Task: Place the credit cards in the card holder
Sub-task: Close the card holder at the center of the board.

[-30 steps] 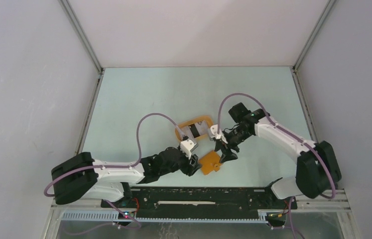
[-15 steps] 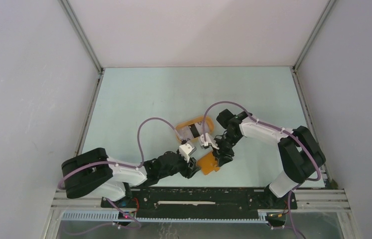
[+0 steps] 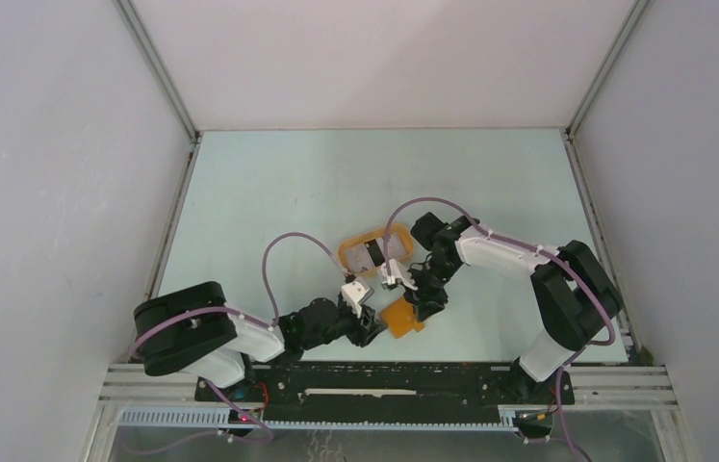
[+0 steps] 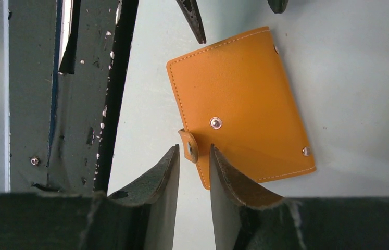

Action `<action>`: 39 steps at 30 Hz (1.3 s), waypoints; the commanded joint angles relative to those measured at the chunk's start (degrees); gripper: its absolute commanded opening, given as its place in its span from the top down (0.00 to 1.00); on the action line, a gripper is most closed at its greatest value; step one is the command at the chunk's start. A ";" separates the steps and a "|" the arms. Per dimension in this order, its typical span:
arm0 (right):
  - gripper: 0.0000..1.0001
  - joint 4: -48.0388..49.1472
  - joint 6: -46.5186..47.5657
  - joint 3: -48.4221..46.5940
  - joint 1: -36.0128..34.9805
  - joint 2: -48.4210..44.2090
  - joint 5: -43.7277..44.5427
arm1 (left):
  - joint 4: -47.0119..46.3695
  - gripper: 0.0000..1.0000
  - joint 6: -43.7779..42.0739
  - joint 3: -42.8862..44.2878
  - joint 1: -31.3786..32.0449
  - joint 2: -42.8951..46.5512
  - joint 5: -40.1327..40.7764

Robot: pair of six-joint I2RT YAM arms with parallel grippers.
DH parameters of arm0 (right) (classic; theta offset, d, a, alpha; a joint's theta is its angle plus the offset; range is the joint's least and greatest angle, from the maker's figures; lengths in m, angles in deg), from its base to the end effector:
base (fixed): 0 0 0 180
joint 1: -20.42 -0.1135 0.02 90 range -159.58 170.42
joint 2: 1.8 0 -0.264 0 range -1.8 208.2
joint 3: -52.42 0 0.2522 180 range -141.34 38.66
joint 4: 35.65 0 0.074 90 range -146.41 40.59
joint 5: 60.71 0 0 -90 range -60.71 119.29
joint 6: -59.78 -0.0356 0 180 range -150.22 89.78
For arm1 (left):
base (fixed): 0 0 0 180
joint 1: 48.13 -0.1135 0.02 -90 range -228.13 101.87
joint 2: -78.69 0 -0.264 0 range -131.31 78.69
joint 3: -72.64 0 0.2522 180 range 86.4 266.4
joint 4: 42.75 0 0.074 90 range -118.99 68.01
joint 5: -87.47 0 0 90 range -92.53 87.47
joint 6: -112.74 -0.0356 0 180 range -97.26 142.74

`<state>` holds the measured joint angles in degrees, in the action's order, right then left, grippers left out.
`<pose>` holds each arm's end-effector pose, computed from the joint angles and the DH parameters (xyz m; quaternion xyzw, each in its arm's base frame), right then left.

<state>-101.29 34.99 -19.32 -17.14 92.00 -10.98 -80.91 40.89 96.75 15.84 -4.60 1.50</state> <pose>0.2042 0.1861 0.1811 -0.7378 0.5804 0.3297 0.1005 0.0991 -0.1971 0.1198 0.3023 0.7665 -0.3499 0.4457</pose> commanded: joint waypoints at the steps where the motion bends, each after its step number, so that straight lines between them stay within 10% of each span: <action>1: 0.65 -0.68 -0.83 -2.23 -1.18 0.58 0.05 | -5.98 0.45 0.44 -1.30 -0.33 -0.27 -0.13; 39: 1.00 2.28 -5.99 -3.40 -2.78 -1.03 2.51 | -18.88 0.55 2.96 -0.14 -0.33 -13.33 -2.63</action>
<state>-101.53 31.93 -20.19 -19.13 93.03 -8.66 -97.24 43.71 96.20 15.68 -17.15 0.17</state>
